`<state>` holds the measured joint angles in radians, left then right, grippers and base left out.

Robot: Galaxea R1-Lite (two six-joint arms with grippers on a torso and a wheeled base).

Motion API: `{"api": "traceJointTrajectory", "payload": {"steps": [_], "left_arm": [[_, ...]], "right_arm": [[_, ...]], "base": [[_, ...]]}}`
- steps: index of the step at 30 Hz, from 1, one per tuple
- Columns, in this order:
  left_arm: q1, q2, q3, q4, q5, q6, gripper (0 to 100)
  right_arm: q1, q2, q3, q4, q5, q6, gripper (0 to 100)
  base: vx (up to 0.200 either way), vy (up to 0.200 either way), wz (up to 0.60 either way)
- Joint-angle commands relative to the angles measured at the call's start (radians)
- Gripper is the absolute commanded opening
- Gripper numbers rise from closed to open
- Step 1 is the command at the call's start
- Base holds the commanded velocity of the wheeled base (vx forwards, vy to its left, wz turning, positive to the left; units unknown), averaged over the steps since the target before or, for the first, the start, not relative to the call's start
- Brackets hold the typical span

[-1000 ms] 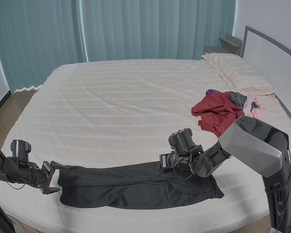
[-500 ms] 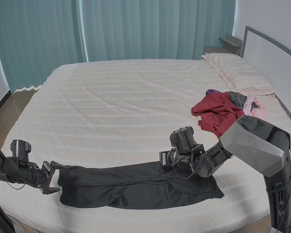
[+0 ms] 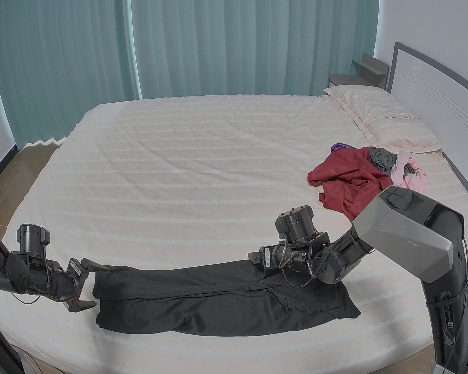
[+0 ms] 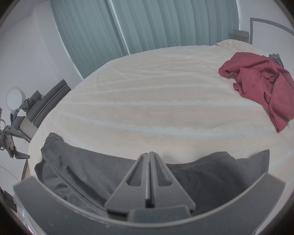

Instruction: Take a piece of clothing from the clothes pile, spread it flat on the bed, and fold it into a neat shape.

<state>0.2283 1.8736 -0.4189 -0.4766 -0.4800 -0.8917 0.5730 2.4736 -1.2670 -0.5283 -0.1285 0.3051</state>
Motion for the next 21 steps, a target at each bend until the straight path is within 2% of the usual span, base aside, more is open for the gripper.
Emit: {"api": "traceJointTrajectory", "payload": {"steps": [1, 6, 7, 21], "left_arm": [[0.000, 0.001, 0.000, 0.000, 0.000, -0.001, 100], [0.000, 0.001, 0.000, 0.000, 0.000, -0.001, 100], [0.000, 0.001, -0.001, 0.000, 0.000, -0.001, 100], [0.000, 0.001, 0.000, 0.000, 0.000, 0.000, 100]], "right_arm": [[0.005, 0.019, 0.000, -0.004, 0.001, -0.001, 100], [0.010, 0.025, 0.001, 0.002, 0.001, -0.018, 100], [0.010, 0.025, 0.001, 0.002, 0.001, -0.018, 0], [0.011, 0.018, 0.003, -0.055, 0.001, -0.012, 0]], "base": [[0.000, 0.000, 0.00], [0.000, 0.000, 0.00], [0.000, 0.000, 0.00], [0.000, 0.000, 0.00]]}}
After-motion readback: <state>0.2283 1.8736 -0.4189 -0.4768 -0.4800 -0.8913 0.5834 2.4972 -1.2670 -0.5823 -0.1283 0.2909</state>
